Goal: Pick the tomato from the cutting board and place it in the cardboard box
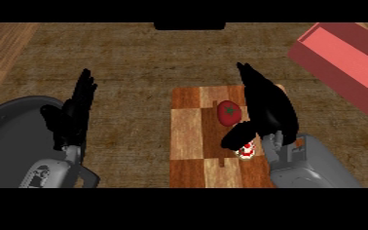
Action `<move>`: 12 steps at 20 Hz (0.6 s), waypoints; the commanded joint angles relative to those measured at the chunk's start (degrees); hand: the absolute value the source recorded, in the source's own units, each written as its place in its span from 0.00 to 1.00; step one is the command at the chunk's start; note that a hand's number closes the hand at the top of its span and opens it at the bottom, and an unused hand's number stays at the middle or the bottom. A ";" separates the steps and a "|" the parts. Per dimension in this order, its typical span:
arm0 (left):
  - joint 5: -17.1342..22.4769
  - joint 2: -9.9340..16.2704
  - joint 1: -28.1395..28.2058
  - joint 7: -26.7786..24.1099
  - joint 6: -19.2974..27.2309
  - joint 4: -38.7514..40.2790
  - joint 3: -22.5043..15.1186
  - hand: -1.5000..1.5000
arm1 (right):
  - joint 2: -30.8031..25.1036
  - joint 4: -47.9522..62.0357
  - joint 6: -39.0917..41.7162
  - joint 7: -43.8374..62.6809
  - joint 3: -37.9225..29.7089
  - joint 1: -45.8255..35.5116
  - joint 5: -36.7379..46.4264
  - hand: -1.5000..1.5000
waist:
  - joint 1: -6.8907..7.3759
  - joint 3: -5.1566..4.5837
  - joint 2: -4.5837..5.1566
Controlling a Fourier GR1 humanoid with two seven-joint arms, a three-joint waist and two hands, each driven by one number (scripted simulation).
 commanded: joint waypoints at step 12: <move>-0.62 1.23 2.86 1.81 -0.35 3.69 1.76 0.50 | 11.19 10.00 3.05 12.64 -0.83 -3.85 7.29 0.00 | -0.11 -0.83 0.52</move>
